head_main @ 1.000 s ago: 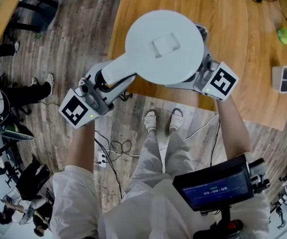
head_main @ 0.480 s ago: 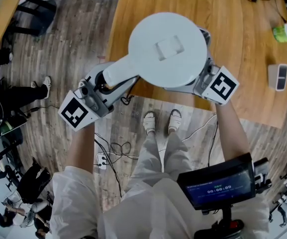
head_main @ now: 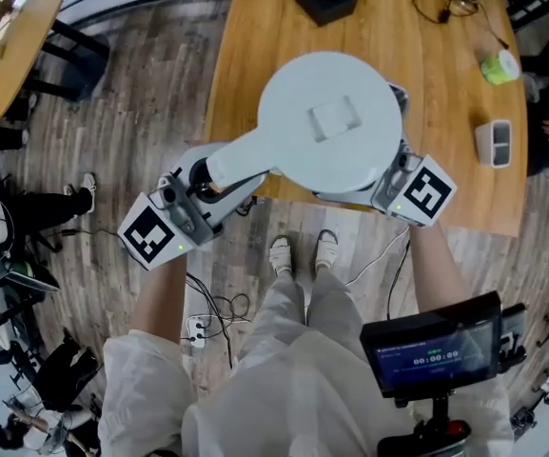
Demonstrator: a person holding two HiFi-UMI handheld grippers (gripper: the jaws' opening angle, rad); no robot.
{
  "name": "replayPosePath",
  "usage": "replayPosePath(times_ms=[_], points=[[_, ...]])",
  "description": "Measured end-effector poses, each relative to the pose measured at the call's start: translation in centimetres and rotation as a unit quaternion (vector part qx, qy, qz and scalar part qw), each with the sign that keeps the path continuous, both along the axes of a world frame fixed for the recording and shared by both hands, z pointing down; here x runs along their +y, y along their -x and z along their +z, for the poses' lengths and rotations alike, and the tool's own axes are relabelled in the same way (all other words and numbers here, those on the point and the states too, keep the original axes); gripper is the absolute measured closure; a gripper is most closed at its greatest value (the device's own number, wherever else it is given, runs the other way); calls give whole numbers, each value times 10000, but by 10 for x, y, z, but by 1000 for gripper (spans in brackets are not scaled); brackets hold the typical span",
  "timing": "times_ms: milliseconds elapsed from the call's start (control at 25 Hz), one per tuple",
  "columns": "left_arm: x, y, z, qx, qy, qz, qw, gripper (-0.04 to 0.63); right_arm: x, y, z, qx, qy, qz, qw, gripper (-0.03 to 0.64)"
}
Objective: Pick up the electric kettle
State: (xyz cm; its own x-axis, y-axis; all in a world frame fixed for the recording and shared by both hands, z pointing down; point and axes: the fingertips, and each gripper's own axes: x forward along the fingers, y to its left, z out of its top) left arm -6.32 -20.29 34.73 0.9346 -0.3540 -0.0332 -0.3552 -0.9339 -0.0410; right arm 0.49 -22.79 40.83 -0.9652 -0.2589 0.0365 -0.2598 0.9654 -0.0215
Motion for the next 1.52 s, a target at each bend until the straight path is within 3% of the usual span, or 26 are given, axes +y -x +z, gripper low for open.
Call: replayPosePath(times_ms=[320, 640, 960, 1520], points=[[38, -24, -68, 4, -138, 165, 9998, 499, 40, -24, -65, 57, -84, 193, 9998, 40], [73, -49, -104, 99, -197, 313, 9993, 499, 78, -54, -99, 302, -218, 247, 9990, 40], [101, -61, -130, 466, -216, 313, 9982, 499, 110, -67, -121, 302, -182, 330, 9988, 40], [106, -67, -138, 517, -256, 335, 9978, 499, 115, -72, -130, 263, -221, 341, 9988, 40]])
